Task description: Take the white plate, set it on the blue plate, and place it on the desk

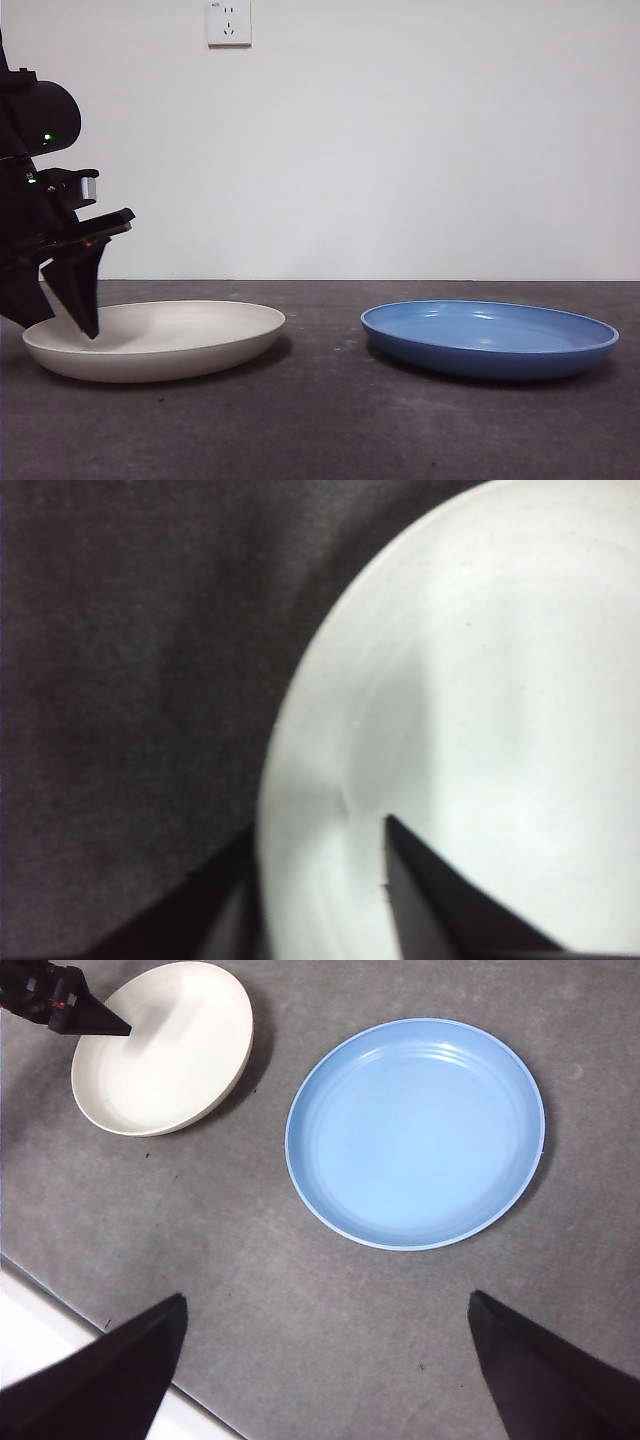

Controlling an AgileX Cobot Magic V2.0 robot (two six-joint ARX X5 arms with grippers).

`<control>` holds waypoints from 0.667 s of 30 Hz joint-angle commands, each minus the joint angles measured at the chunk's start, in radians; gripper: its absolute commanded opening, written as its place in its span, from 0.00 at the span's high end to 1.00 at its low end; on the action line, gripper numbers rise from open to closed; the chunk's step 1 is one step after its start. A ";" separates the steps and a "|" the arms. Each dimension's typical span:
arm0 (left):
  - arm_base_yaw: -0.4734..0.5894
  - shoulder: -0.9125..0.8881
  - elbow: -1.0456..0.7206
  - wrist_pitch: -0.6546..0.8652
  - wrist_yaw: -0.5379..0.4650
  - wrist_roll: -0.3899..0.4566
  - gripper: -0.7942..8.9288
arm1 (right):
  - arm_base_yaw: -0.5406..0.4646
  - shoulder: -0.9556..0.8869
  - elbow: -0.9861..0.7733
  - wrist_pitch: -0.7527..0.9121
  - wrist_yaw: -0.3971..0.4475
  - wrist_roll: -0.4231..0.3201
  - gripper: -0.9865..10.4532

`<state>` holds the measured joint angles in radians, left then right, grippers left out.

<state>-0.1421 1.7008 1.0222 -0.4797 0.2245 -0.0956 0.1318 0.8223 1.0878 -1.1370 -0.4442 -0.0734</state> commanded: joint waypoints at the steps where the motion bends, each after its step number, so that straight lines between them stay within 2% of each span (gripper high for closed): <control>1: -0.001 0.019 0.018 0.011 0.005 -0.003 0.88 | 0.004 0.006 0.020 0.009 0.000 0.007 0.52; 2: -0.001 0.019 0.018 0.013 0.005 -0.004 0.91 | 0.004 0.006 0.020 0.010 0.000 0.007 0.52; 14: -0.001 -0.053 0.035 0.028 0.005 -0.034 0.91 | 0.004 0.006 0.020 0.010 0.000 0.007 0.52; 17: -0.001 -0.095 0.057 0.023 0.008 -0.064 0.91 | 0.004 0.006 0.020 0.010 0.000 0.007 0.52; 20: -0.006 -0.138 0.082 0.023 0.085 -0.094 0.91 | 0.004 0.006 0.020 0.010 0.001 0.007 0.52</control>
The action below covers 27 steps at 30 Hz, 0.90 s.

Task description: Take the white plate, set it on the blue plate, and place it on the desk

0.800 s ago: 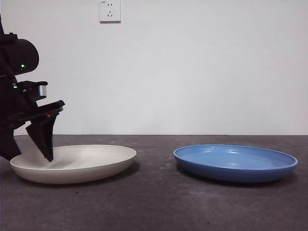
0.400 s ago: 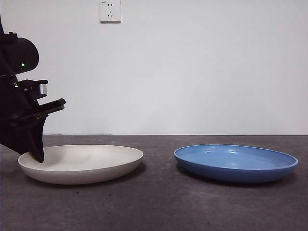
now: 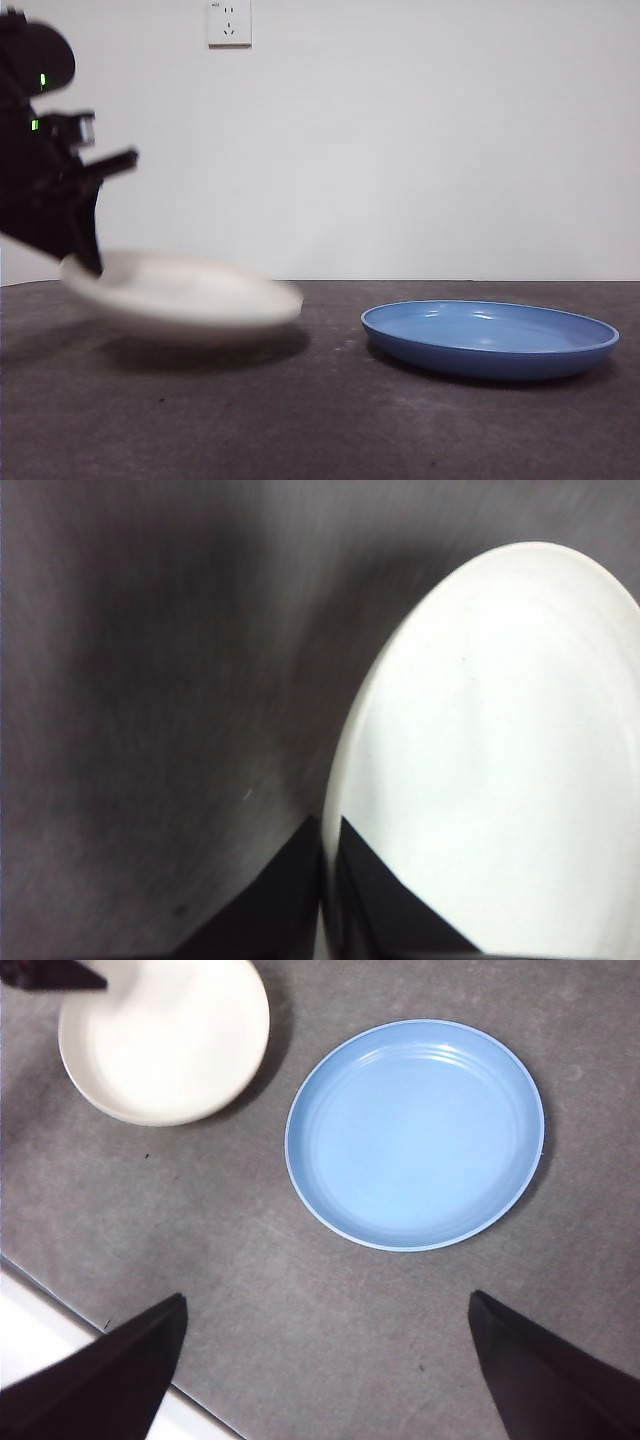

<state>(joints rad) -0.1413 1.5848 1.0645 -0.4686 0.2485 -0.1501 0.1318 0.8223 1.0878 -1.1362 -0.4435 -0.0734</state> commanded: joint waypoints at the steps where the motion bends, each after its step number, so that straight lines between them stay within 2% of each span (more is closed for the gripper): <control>1: -0.013 -0.035 0.049 0.013 0.089 -0.055 0.91 | 0.004 0.006 0.020 0.009 0.000 0.007 0.52; 5: -0.061 -0.059 0.098 0.010 0.098 -0.105 0.91 | 0.004 0.006 0.020 0.009 0.008 0.007 0.52; 9: -0.141 -0.058 0.154 0.008 0.095 -0.119 0.91 | 0.004 0.006 0.020 0.010 0.008 0.011 0.52; 13: -0.238 -0.041 0.208 0.021 0.051 -0.136 0.91 | 0.004 0.006 0.020 0.022 0.009 0.029 0.52; 15: -0.283 -0.016 0.242 0.014 0.015 -0.136 0.91 | 0.004 0.005 0.021 0.030 0.010 0.042 0.52; 20: -0.370 0.076 0.323 0.016 0.002 -0.144 0.91 | 0.004 -0.022 0.025 0.036 0.031 0.063 0.52; 27: -0.438 0.240 0.436 0.015 0.002 -0.156 0.91 | 0.004 -0.098 0.026 0.035 0.032 0.096 0.52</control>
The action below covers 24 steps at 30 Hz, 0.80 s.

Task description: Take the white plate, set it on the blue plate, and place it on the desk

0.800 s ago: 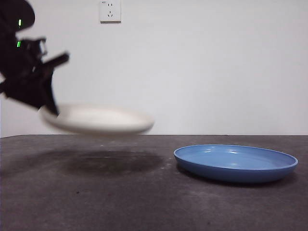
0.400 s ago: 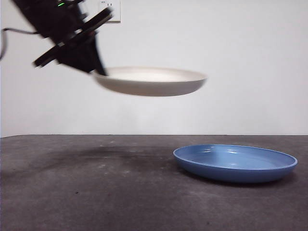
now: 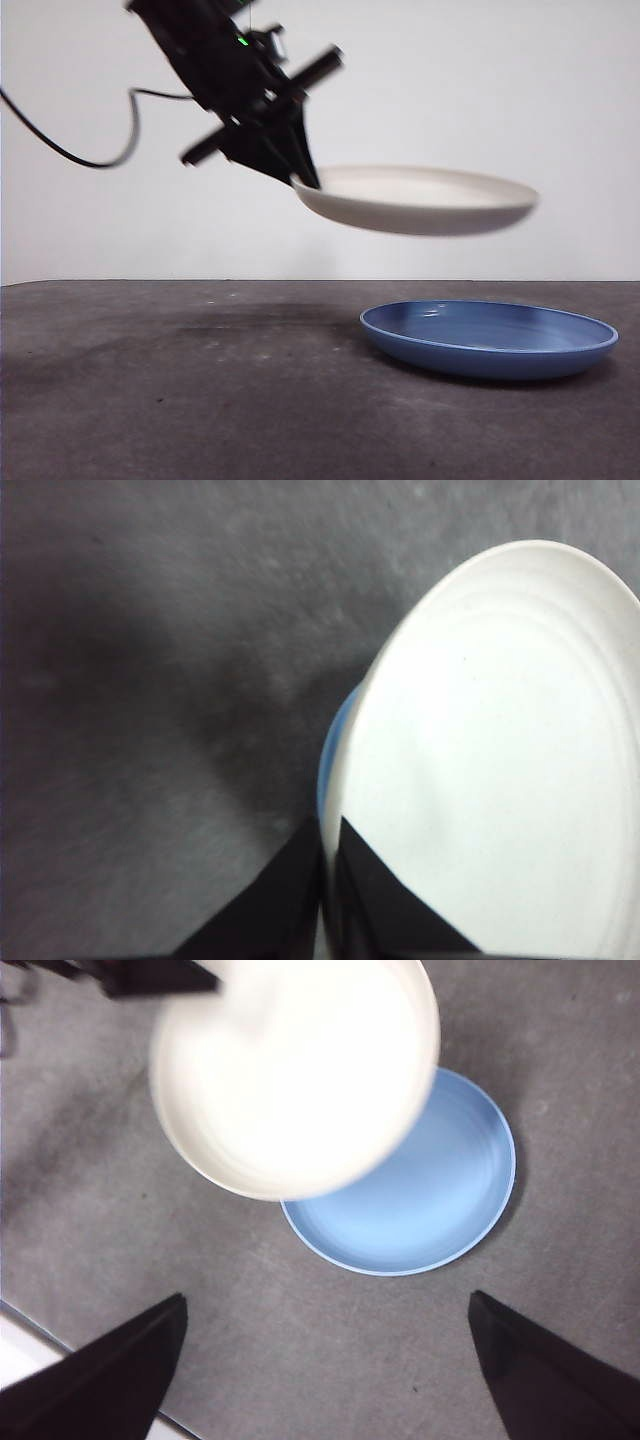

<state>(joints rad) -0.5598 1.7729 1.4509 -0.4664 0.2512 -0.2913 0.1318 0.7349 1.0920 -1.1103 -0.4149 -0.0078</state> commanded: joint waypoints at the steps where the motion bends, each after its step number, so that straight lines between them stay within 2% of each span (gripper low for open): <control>1: -0.028 0.079 0.066 0.013 -0.001 -0.016 0.91 | 0.004 -0.022 0.022 0.009 0.004 0.035 0.52; 13: -0.091 0.291 0.192 0.013 -0.029 -0.016 0.91 | 0.004 -0.111 0.023 -0.003 0.004 0.080 0.52; 24: -0.103 0.332 0.194 0.022 -0.047 -0.015 0.91 | 0.004 -0.111 0.023 -0.017 0.004 0.079 0.52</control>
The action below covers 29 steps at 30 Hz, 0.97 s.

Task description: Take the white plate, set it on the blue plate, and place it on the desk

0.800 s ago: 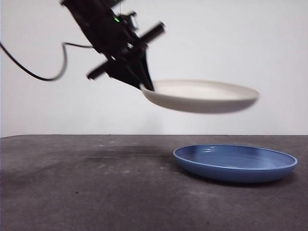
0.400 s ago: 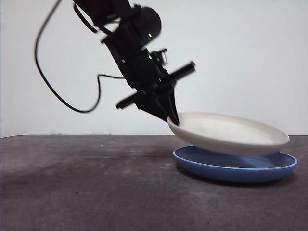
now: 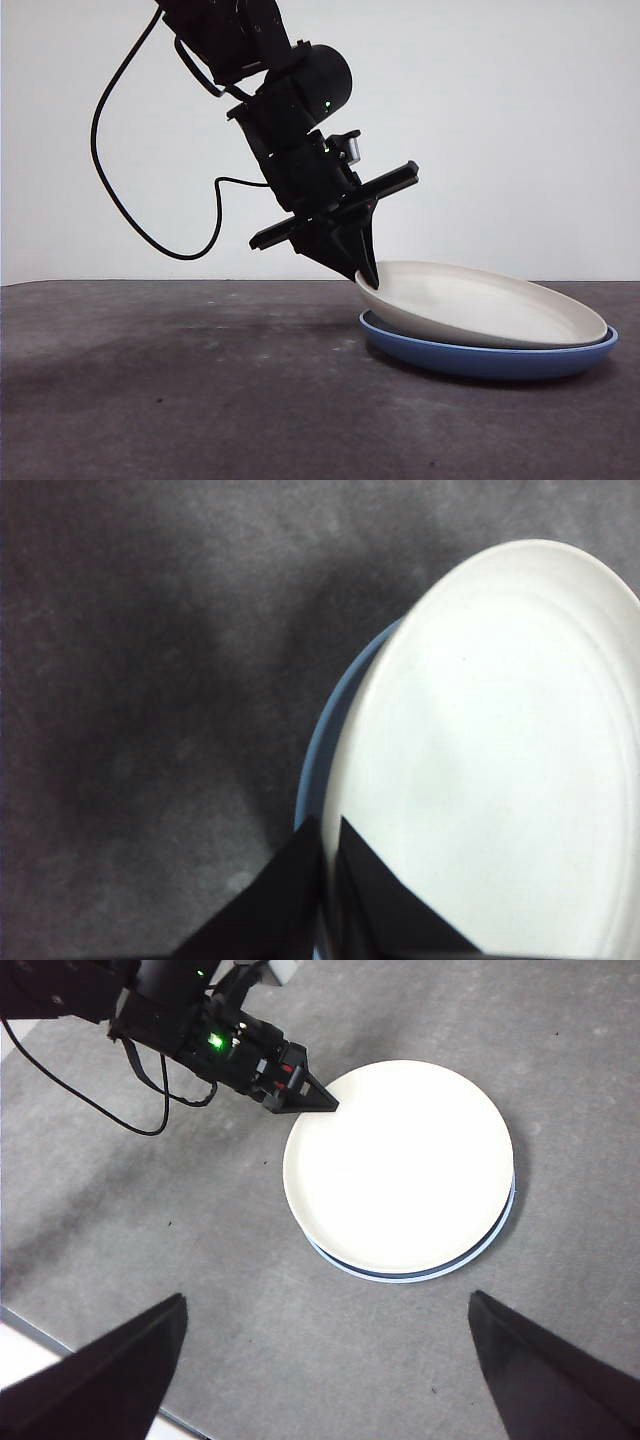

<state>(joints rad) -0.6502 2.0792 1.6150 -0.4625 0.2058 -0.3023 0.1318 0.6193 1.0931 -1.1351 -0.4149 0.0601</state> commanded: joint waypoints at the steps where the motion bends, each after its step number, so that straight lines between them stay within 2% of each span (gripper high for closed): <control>1: -0.013 0.026 0.030 0.017 -0.001 -0.002 0.91 | 0.004 0.005 0.021 0.008 0.004 0.011 0.52; 7: -0.027 0.027 0.030 0.013 0.000 0.006 0.90 | 0.004 0.005 0.021 0.008 0.004 0.012 0.52; 13: -0.042 0.027 0.030 0.008 0.000 0.006 0.70 | 0.004 0.005 0.021 0.007 0.004 0.012 0.52; 21: -0.044 0.027 0.030 -0.003 0.000 0.006 0.53 | 0.004 0.005 0.021 0.005 0.004 0.011 0.52; 29: -0.043 0.019 0.093 -0.131 0.000 0.055 0.52 | 0.004 0.005 0.021 0.004 0.004 0.011 0.52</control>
<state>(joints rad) -0.6842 2.0808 1.6753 -0.5961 0.2062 -0.2710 0.1318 0.6197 1.0931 -1.1370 -0.4149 0.0605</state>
